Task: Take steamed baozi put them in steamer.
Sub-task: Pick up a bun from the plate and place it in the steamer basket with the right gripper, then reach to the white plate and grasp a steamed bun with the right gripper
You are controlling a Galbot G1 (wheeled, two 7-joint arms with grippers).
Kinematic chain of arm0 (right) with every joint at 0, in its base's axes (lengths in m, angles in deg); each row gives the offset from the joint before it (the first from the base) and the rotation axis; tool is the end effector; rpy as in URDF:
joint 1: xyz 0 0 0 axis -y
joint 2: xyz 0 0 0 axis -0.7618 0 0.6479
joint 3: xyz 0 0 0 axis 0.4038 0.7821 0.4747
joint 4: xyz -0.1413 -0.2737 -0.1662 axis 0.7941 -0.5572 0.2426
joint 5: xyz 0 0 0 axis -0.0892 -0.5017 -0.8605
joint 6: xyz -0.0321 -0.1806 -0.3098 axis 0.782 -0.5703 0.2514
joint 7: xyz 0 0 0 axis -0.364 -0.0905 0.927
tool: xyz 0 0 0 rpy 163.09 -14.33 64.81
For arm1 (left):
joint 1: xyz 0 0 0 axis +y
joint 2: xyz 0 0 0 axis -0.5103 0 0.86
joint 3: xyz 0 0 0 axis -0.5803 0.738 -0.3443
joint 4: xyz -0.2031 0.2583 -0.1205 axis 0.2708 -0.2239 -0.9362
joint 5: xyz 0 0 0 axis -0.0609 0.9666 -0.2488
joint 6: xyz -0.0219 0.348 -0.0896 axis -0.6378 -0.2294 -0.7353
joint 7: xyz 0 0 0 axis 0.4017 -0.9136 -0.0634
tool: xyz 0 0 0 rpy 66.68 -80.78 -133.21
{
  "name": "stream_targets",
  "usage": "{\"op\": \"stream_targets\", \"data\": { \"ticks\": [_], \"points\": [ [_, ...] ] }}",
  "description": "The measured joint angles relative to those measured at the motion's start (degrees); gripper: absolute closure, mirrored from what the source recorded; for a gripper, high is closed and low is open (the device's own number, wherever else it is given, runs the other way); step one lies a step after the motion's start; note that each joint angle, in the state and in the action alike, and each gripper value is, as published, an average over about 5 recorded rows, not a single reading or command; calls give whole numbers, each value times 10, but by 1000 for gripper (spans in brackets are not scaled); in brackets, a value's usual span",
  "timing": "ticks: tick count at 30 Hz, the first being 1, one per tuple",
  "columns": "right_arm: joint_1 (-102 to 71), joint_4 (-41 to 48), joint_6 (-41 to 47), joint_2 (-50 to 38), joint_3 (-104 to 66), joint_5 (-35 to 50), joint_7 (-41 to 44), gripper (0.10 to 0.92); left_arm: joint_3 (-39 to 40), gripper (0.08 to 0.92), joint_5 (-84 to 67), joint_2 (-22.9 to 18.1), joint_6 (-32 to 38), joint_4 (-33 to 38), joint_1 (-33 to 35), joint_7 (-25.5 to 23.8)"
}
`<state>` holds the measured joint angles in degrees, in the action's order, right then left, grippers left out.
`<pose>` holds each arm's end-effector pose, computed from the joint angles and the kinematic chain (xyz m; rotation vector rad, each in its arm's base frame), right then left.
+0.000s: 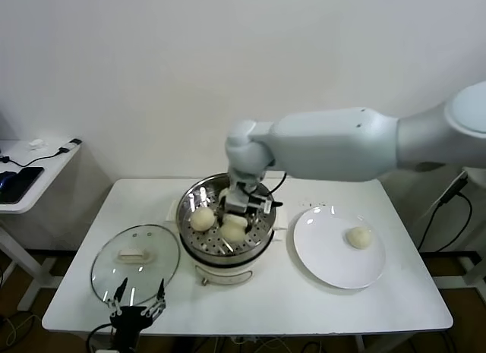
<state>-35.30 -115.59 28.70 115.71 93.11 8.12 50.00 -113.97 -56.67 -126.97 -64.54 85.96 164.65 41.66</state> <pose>0.4862 0.2138 -0.0584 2.1664 -0.3174 2.2507 0.1070 0.0415 -0.3394 0.0833 -2.8637 -0.1584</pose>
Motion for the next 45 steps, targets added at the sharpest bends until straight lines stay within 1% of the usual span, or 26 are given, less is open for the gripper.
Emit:
{"op": "stream_targets", "data": {
  "ticks": [7,13,18,22,29,36,40,45],
  "points": [
    [-43,27,-27,19,-3,-50,-18,355,1,177,0,0,0,-2,-1,1],
    [-72,51,-42,29,-9,-73,-38,343,1,177,0,0,0,-2,-2,1],
    [-81,65,-55,32,-15,-78,-45,238,1,177,0,0,1,-3,-2,2],
    [-78,72,-69,29,-18,-68,-40,205,1,177,-1,0,1,-2,-1,2],
    [-48,83,-88,18,-22,-14,-9,202,2,177,0,-1,1,1,0,2],
    [11,94,-88,-14,-6,82,35,203,5,177,0,-1,3,1,1,2],
    [55,92,-58,-54,23,138,52,202,6,177,0,-1,3,3,1,2],
    [89,90,13,-131,67,184,56,203,7,177,0,0,3,4,-1,1]
  ]
}}
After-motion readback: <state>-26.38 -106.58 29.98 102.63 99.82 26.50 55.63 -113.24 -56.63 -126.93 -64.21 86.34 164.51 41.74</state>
